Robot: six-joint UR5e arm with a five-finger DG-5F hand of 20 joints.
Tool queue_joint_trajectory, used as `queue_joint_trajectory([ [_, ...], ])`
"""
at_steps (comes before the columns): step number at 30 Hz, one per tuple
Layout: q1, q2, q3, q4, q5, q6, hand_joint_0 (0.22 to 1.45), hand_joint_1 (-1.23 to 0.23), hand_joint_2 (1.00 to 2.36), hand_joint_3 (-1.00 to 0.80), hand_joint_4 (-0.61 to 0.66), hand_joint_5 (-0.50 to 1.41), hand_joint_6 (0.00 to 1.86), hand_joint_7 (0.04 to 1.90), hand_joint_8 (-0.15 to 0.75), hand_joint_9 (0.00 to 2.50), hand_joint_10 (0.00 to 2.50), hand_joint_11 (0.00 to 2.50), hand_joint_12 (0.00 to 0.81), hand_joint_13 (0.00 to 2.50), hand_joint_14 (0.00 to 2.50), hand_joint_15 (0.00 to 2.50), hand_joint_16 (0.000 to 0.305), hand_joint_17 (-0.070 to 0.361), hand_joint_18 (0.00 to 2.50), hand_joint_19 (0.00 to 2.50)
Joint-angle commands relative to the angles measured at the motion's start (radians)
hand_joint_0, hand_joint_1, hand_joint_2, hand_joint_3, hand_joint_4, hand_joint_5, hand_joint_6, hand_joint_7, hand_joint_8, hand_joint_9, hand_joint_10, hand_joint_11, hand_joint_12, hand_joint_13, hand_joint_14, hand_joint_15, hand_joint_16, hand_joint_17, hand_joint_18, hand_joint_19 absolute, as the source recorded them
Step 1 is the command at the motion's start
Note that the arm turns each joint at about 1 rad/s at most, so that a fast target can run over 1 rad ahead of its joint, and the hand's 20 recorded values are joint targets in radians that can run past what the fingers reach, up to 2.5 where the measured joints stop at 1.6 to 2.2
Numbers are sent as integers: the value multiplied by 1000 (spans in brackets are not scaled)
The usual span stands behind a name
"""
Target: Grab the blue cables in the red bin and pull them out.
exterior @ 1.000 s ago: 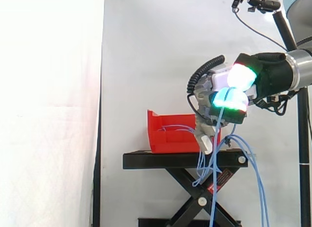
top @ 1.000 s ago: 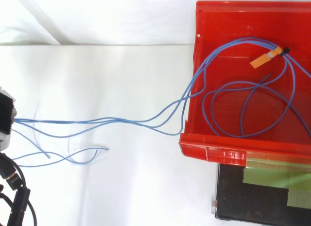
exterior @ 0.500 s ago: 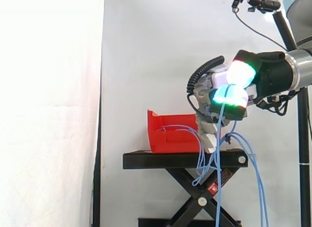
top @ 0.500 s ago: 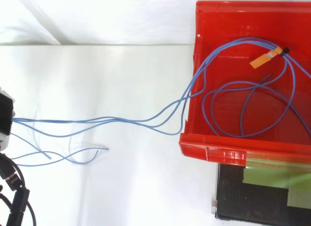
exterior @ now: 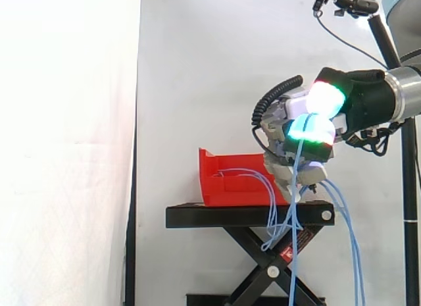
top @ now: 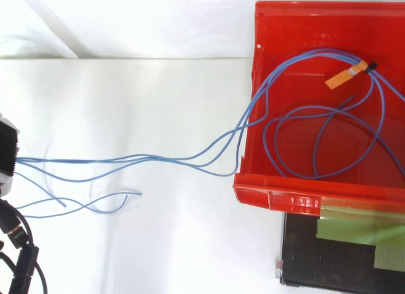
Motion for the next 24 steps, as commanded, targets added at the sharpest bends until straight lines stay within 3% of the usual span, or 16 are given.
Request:
queue_joint_trajectory([
  [1,0,0,0,0,0,0,970,-937,1000,-1000,171,843,815,474,271,1103,29,914,352,1228,28,1121,40,90,749,703],
  [9,0,0,0,1,-1,-2,971,-934,1000,-1000,162,836,816,474,259,1235,29,1201,343,1314,22,1309,40,90,774,712],
  [18,2,0,0,1,0,-2,966,-937,1000,-1000,158,828,843,447,260,1167,44,1673,327,1341,10,1444,39,87,756,770],
  [21,0,0,0,0,0,-2,965,-938,1000,-1000,159,827,846,451,254,1094,734,1426,317,1368,6,1505,39,87,758,773],
  [24,0,0,0,0,0,-2,965,-938,1000,-1000,160,825,848,449,248,1059,1097,1323,317,1390,133,1507,39,87,765,783],
])
